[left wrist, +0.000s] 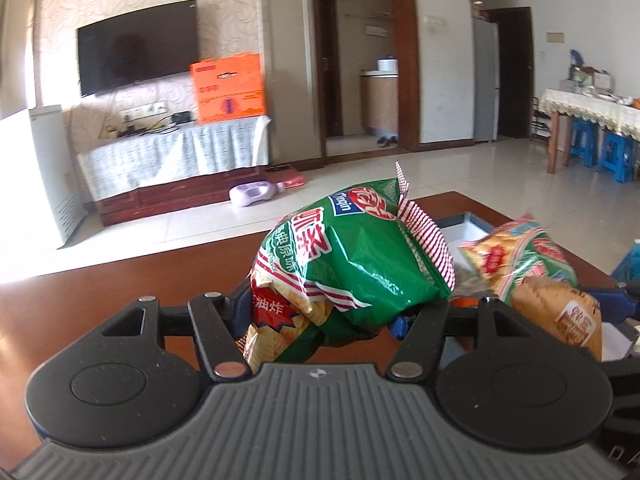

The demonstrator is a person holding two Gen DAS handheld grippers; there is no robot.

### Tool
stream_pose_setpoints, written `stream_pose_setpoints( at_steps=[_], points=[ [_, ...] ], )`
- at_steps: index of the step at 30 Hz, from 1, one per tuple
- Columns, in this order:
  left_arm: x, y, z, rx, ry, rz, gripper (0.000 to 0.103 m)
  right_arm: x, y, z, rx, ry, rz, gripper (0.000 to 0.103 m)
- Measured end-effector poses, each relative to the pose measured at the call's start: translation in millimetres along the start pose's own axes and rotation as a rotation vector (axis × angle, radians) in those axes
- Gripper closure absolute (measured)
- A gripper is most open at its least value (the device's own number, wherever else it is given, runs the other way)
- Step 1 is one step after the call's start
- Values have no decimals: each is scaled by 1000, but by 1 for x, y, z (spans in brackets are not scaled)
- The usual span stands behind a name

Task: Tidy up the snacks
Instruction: 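Carry the chip bag with the left tool while the right tool carries the bun packet toward the box, then open the left tool to drop the chip bag while the right tool releases the bun packet into the box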

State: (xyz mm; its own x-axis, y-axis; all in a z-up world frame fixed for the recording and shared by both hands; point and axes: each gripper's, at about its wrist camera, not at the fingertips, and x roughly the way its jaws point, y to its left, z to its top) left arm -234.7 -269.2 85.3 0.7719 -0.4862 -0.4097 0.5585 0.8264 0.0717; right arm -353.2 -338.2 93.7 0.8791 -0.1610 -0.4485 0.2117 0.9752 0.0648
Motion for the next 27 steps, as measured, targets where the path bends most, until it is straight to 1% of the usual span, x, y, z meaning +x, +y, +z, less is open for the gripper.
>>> stream_pose_setpoints(
  at_steps=[5,12,14,16,19,23,27],
  points=[
    [24,-46,15,24,-7,-47,35,-2,-21,-3,-8,8,-64,42],
    [51,-96,25,26,4,-109,35,0,-53,-10,23,47,-132,42],
    [61,-108,28,29,7,-125,35,3,-58,-13,36,62,-130,42],
    [72,-118,31,30,13,-136,35,6,-59,-14,23,70,-130,42],
    [88,-126,34,25,21,-143,35,10,-58,-15,0,84,-133,42],
    [109,-124,40,8,31,-158,34,14,-63,-17,6,107,-134,42],
    [122,-123,46,19,30,-172,34,16,-62,-20,-3,119,-130,42]
  ],
)
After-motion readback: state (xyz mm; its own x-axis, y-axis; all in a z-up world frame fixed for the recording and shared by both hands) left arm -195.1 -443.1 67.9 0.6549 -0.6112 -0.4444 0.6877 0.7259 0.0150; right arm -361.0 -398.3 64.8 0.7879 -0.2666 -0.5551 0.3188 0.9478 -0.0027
